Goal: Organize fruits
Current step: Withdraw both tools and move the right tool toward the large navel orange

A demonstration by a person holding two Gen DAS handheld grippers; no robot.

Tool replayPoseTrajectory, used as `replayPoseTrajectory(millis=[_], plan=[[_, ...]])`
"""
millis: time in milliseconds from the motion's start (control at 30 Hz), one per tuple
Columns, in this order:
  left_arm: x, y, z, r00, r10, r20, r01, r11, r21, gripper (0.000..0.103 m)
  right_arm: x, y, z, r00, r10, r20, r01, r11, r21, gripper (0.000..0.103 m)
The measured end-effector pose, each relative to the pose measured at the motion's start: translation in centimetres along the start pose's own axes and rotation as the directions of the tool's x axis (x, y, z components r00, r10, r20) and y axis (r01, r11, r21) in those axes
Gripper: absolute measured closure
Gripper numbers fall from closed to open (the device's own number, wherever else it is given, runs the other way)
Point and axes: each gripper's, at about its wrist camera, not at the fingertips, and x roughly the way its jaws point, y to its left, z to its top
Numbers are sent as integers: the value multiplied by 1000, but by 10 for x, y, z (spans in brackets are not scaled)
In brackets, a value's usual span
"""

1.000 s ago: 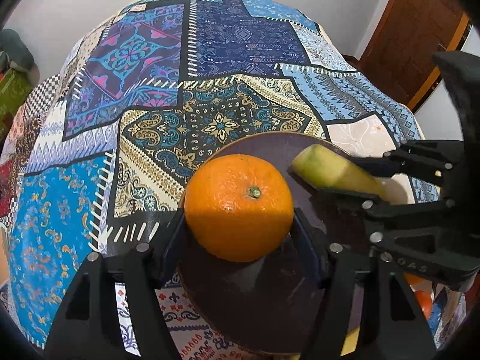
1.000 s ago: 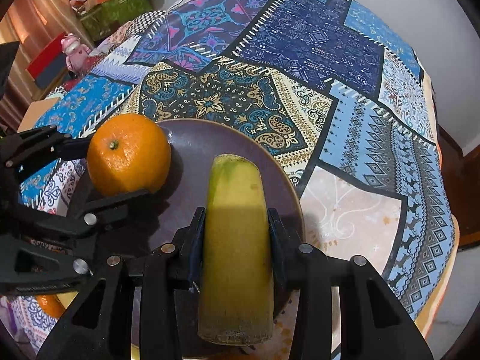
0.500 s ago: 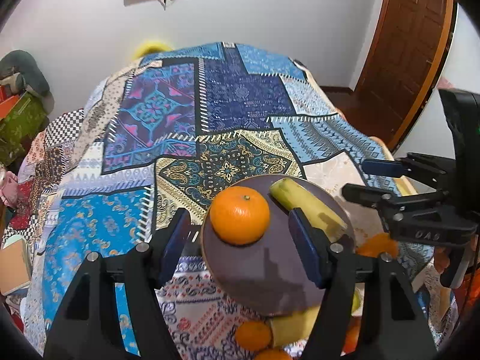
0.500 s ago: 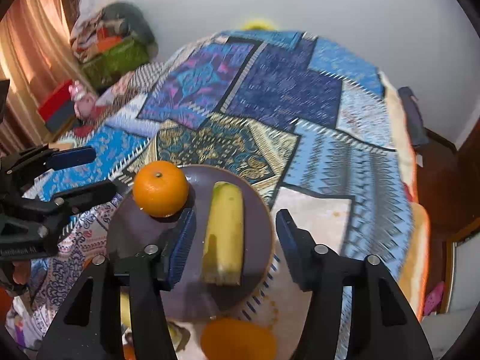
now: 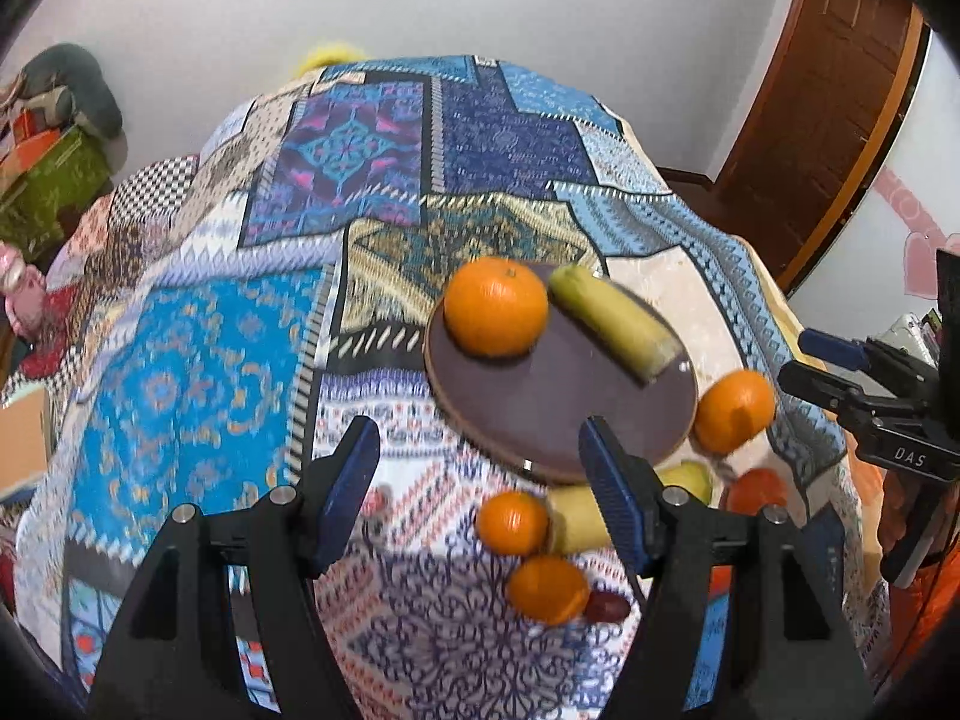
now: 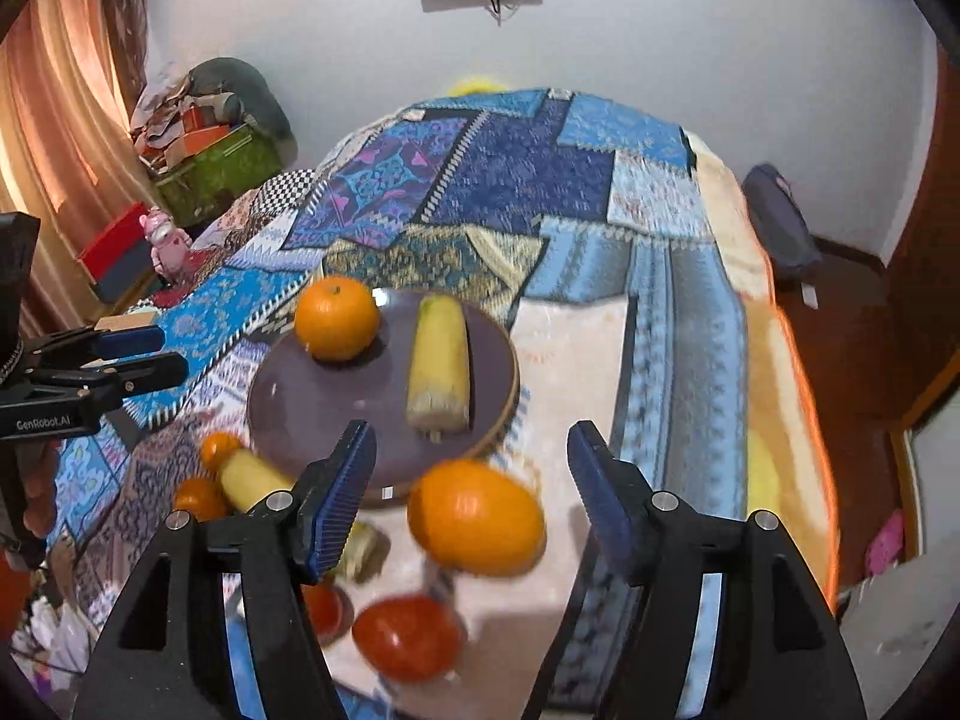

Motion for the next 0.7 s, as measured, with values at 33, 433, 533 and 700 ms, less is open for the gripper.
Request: replayPoseTrajectory(millis=[33, 433, 533, 700], plan=[[1, 1, -3, 1000, 7, -2, -7, 1000, -3, 34, 0, -1, -4, 1000, 0, -5, 0, 1000, 6, 39], [20, 21, -36, 997, 0, -73, -2, 1000, -28, 35, 36, -3, -28, 995, 20, -102, -16, 999, 40, 37], [25, 19, -39, 996, -12, -87, 11, 1000, -18, 35, 43, -2, -30, 994, 20, -110, -15, 999, 46, 37], [34, 10, -43, 994, -35, -101, 35, 999, 5, 35, 45, -2, -31, 994, 23, -106, -17, 998, 56, 37]])
